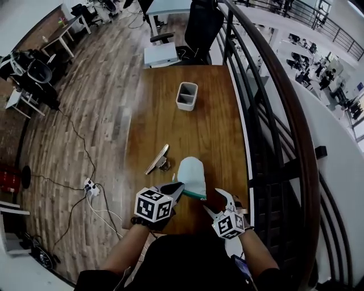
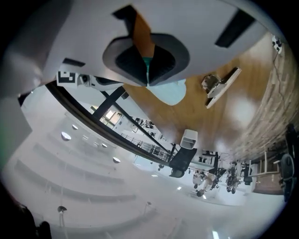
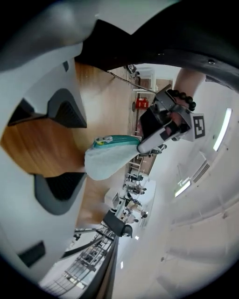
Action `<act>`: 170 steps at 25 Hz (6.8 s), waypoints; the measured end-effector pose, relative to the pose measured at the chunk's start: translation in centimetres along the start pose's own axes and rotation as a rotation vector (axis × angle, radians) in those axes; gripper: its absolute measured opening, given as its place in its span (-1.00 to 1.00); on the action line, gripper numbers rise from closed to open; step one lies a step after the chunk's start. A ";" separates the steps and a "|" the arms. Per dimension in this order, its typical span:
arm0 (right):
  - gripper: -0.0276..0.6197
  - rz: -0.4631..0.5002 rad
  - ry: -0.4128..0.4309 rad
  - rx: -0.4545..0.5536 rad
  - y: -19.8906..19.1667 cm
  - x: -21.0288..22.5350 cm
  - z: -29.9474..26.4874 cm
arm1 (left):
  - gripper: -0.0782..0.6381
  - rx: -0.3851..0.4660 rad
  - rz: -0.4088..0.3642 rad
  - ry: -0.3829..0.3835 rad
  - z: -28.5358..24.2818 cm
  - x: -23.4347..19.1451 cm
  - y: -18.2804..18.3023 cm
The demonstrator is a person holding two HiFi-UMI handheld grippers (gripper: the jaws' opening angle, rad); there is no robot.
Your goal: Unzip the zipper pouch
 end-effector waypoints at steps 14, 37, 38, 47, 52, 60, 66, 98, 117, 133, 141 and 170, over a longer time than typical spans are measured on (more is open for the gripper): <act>-0.74 0.210 0.116 0.084 5.2 0.0 -3.9 | -0.71 0.075 0.135 0.065 3.5 -3.3 -0.6; -0.91 -0.045 -0.011 0.143 8.2 1.0 2.5 | -0.63 0.141 0.011 -0.111 6.3 -1.8 -0.5; -0.91 -0.042 -0.018 0.140 8.4 1.0 2.7 | -0.63 0.136 0.002 -0.148 6.3 -1.1 -0.4; -0.91 -0.033 -0.079 0.149 10.1 1.2 3.6 | -0.63 0.133 -0.019 -0.338 5.6 3.7 0.8; -0.91 -0.010 -0.094 0.137 11.0 1.3 3.9 | -0.63 0.147 -0.015 -0.341 5.7 3.8 1.8; -0.91 0.016 -0.109 0.143 11.9 1.2 3.9 | -0.36 0.111 -0.008 -0.356 5.4 4.1 1.4; -0.91 0.021 -0.093 0.167 12.4 0.7 3.7 | -0.31 0.108 0.068 -0.336 4.6 3.5 0.9; -0.91 -0.045 -0.065 0.179 11.4 1.0 4.0 | -0.70 0.097 -0.007 -0.343 4.8 2.6 1.1; -0.54 -0.054 0.027 0.238 11.4 0.7 5.0 | -0.74 0.065 -0.002 -0.322 4.6 3.3 1.3; -0.78 0.022 0.063 0.217 12.2 -0.3 4.1 | -0.74 0.055 0.020 -0.320 4.8 3.2 0.7; -0.81 0.002 0.048 0.237 12.0 -0.1 4.5 | -0.74 0.064 -0.014 -0.249 4.2 2.7 0.8; -0.81 0.002 -0.007 0.265 12.8 0.9 6.8 | -0.74 0.092 -0.077 -0.130 5.0 0.3 1.8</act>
Point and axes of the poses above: the fingertips, and each gripper's own axes: z backward along the fingers, x to its right, y out of its top, the point moved 6 cm from there along z, backward along the fingers, and after that the axes turned 9 degrees about y, right-handed, at the moved point
